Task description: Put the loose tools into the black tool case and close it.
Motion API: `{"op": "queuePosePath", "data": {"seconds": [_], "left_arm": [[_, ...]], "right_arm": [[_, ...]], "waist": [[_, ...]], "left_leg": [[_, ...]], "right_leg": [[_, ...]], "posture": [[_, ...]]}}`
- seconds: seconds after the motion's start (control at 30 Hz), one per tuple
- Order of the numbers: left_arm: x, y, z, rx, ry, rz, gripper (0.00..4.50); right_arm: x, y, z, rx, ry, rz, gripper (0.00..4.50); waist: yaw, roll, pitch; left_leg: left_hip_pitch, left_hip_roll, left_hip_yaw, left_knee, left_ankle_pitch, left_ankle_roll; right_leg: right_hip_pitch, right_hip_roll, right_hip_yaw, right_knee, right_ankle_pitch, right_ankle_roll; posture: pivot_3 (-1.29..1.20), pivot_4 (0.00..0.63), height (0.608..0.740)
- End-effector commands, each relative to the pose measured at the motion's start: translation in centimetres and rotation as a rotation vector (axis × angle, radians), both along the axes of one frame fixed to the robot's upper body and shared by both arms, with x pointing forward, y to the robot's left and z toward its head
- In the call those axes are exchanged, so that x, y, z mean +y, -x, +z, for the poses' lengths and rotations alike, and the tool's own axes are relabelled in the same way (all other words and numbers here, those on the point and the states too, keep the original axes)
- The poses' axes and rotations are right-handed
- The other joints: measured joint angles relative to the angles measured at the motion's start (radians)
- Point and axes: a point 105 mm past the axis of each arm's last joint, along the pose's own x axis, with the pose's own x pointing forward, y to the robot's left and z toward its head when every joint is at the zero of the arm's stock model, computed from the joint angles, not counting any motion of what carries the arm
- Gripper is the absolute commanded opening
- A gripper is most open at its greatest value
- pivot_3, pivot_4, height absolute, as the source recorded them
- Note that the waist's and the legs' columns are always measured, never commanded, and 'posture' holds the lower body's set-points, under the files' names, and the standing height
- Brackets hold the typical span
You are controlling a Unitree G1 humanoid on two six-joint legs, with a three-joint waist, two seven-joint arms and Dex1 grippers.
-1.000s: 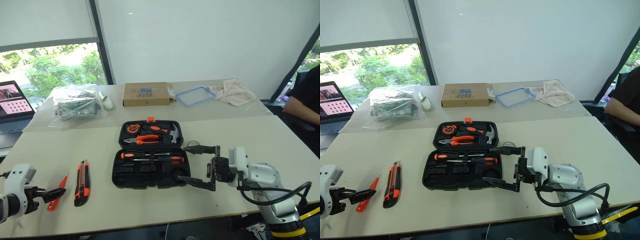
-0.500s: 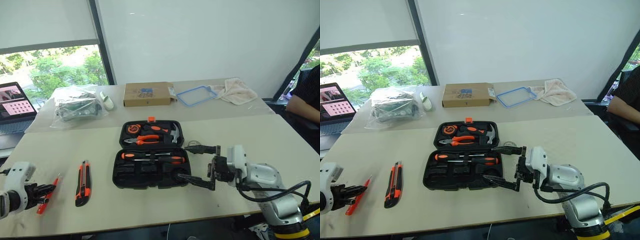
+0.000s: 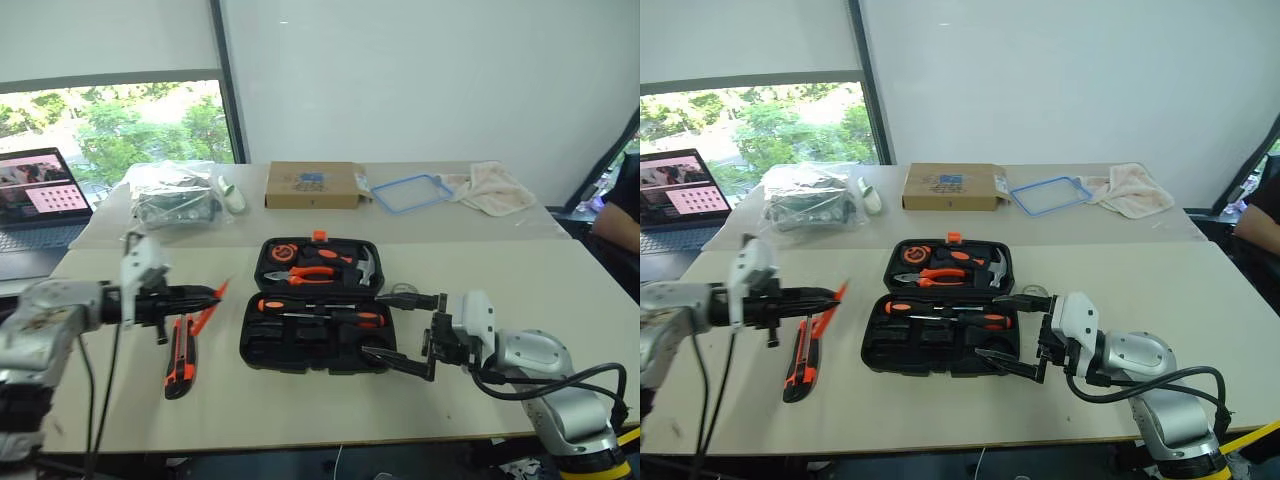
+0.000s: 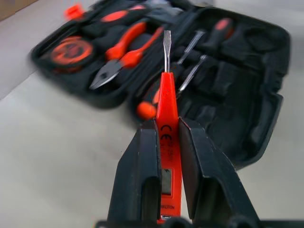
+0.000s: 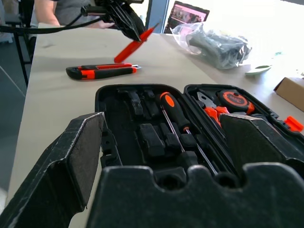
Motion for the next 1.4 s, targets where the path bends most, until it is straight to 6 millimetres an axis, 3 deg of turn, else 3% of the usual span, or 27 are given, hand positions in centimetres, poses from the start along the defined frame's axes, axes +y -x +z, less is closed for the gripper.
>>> {"op": "queuePosePath", "data": {"seconds": [0.03,0.33,0.63,1.23,1.4], "left_arm": [[-2.7,-1.0,-0.3,-0.063,-0.107,-0.153,0.22],[-9.1,-2.4,-1.2,-0.116,-0.175,-0.398,0.22],[-11.7,-4.0,-3.1,-0.165,-0.340,-0.499,0.22],[-9.9,-4.5,-4.6,0.016,-0.514,-0.361,0.22],[-9.8,-4.0,-3.6,0.000,-0.490,-0.354,0.22]], "right_arm": [[-1.0,0.6,0.5,-0.038,0.025,-0.027,4.50],[-5.2,3.2,-1.8,0.102,0.127,-0.135,4.50],[-6.1,4.0,-2.2,0.119,0.121,-0.201,4.50],[-6.1,4.4,-3.0,0.122,0.099,-0.211,4.50],[-6.0,4.4,-3.1,0.122,0.099,-0.208,4.50]], "waist": [[0.009,0.000,0.000],[0.021,0.000,0.000],[0.019,-0.001,0.000],[0.015,-0.001,0.000],[0.012,-0.001,0.000]], "left_leg": [[-0.002,0.000,0.002,0.000,0.000,0.000],[-0.004,0.002,0.013,0.001,0.001,-0.001],[-0.004,0.004,0.023,0.001,0.002,-0.001],[-0.004,0.004,0.028,0.001,0.003,0.000],[-0.004,0.005,0.028,0.001,0.003,0.000]], "right_leg": [[0.003,0.000,0.000,0.000,0.000,0.000],[0.001,-0.001,0.015,-0.002,-0.001,0.008],[-0.004,0.002,0.028,0.001,0.000,0.010],[-0.008,0.005,0.031,0.003,0.001,0.011],[-0.010,0.009,0.036,0.003,0.001,0.011]], "posture": [[0.00,0.150,0.740],[0.00,0.150,0.740],[0.00,0.150,0.740],[0.00,0.150,0.740],[0.00,0.150,0.740]]}}
